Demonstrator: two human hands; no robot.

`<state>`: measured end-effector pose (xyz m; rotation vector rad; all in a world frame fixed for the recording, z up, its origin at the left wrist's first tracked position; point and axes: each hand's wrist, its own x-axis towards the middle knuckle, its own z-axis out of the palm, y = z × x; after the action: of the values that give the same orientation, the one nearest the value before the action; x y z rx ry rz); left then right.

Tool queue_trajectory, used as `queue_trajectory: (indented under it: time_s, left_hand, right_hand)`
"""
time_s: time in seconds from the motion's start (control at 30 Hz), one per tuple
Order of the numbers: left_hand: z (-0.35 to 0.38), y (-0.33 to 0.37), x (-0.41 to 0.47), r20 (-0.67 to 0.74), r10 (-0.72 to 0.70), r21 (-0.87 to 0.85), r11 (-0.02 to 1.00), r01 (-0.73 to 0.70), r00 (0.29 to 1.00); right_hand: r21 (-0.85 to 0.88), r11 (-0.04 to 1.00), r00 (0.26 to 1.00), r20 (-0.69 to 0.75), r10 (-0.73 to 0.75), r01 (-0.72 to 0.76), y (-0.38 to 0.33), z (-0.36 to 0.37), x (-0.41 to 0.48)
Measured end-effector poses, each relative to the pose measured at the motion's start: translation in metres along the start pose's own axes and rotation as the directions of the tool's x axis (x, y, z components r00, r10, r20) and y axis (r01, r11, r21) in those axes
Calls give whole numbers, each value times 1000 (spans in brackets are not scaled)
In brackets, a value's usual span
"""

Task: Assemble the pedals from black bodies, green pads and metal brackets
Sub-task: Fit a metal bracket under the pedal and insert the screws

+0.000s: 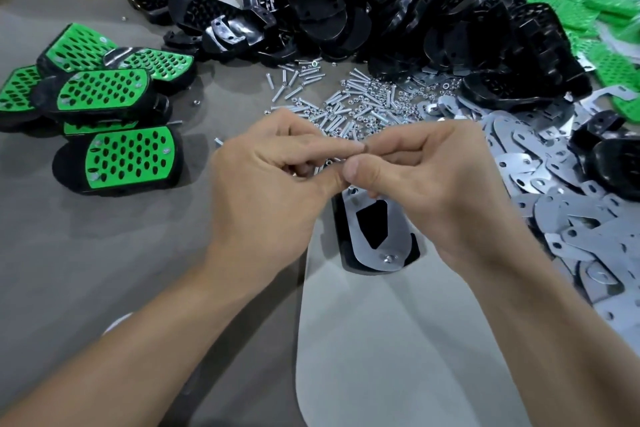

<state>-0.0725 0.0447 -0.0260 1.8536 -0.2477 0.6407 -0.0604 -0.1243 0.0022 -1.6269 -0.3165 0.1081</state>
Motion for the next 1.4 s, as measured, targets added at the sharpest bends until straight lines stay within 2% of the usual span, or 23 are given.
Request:
queue_trajectory:
  time_s: [0.13, 0.27, 0.33, 0.4, 0.5, 0.6, 0.7, 0.77, 0.83, 0.9, 1.2, 1.4]
  left_hand:
    - [3, -1, 2, 19, -10, 16, 1000, 9, 1000]
    - [7, 3, 0, 86, -17, 0, 1000, 17, 996]
    - [4, 3, 1, 145, -21, 5, 1000, 20, 989]
    - [-3, -1, 6, 196, -88, -26, 995, 95, 977]
    - [-10, -5, 9, 343, -244, -84, 954, 289, 907]
    - [-6, -5, 5, 479, -255, 45, 963, 267, 840]
    - [-5, -8, 7, 527, -305, 108, 950, 293, 793]
    - [-6, -9, 10, 548, -350, 103, 929, 354, 760]
    - [-5, -9, 10, 550, -358, 128, 929, 347, 755]
    - [-4, -8, 10, 543, -353, 165, 935, 315, 762]
    - [2, -7, 9, 537, -400, 218, 916, 336, 743]
    - [12, -6, 9, 470, -475, 256, 880, 400, 744]
  right_hand:
    - [23, 1000, 989, -146, -14, 18, 4, 9, -4]
    - [121, 992, 984, -173, 36, -15, 1, 9, -5]
    - [107, 994, 975, -219, 39, -15, 1, 3, -4]
    - [43, 999, 962, -271, 27, -16, 3, -5, -3]
    - [-81, 996, 961, -277, 11, -35, 8, -12, -5]
    - [-153, 988, 967, -253, -14, -26, 9, -13, -5]
    - [-170, 985, 976, -214, -32, -5, 10, -11, -4]
    - [-129, 992, 981, -194, -28, 3, 11, -8, -4]
    - [-116, 993, 980, -197, -23, 0, 13, -6, -4]
    - [-152, 988, 979, -200, -41, 10, 14, -4, -4]
    - [-262, 963, 971, -209, -116, 58, 19, -1, -2]
    - [-409, 910, 957, -235, -170, 62, 13, 6, -4]
